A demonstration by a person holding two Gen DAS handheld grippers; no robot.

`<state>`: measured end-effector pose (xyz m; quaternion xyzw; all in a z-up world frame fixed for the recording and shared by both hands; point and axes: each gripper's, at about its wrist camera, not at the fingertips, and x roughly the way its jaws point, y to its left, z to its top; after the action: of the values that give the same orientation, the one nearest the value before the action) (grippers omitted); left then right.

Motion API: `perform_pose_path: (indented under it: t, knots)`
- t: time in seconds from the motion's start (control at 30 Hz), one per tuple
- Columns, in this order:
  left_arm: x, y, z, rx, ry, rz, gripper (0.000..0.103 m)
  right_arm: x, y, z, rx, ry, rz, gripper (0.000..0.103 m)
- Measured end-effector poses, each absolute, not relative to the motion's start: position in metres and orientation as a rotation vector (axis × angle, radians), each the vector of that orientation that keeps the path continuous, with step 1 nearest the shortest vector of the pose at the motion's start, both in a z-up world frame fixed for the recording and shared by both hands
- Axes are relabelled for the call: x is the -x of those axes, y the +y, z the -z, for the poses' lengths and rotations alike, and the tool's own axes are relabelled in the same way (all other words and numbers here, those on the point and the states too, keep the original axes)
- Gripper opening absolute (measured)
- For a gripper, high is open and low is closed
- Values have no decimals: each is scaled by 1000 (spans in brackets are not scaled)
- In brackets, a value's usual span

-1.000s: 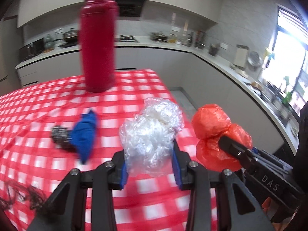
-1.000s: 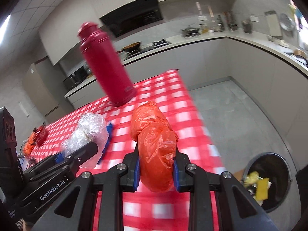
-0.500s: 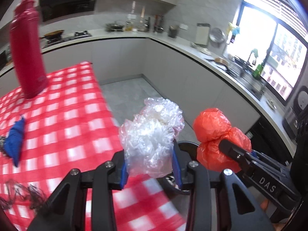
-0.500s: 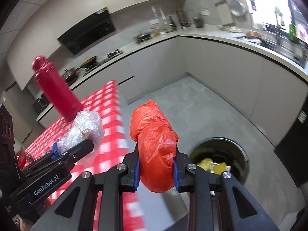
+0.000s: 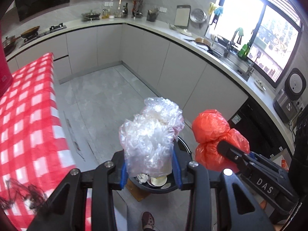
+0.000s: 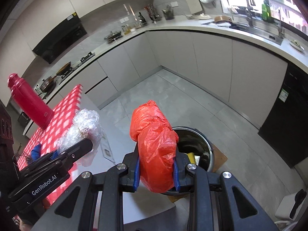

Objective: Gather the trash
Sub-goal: 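Carry the orange bag and plastic-wrap ball over the black bin with both grippers, then open both grippers over the bin to drop the bag and wrap ball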

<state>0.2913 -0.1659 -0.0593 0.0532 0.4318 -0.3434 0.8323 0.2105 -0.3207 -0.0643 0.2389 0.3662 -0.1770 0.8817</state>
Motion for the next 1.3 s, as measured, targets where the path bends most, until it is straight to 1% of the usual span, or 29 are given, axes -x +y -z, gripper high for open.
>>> perform_pose_path:
  t: [0.57,1.1,1.13,1.17,1.2,1.23,1.27,1.3]
  knots:
    - [-294,-207,126,-142,1046,626,39,-230,-380,136,-555,873,342,29]
    - [-305,-223,189,-148,1168,480,40,-296,-401,213,-540,1012,254,30]
    - [-306,-224,190,-148,1175,475,41,-300,-402,217,-550,1019,242,32]
    - [-308,-224,193,-145,1186,468,44,-305,-404,221,-564,1026,229,38]
    - [-309,-224,195,-144,1193,461,49,-308,-404,224,-569,1031,225,43]
    - [-310,-225,197,-143,1202,450,55,-311,-406,228,-565,1037,239,56]
    - [-312,-226,201,-149,1220,434,71,-313,-407,230,-563,1036,253,63]
    - [-313,-227,204,-155,1229,424,77,-314,-409,230,-566,1033,259,63]
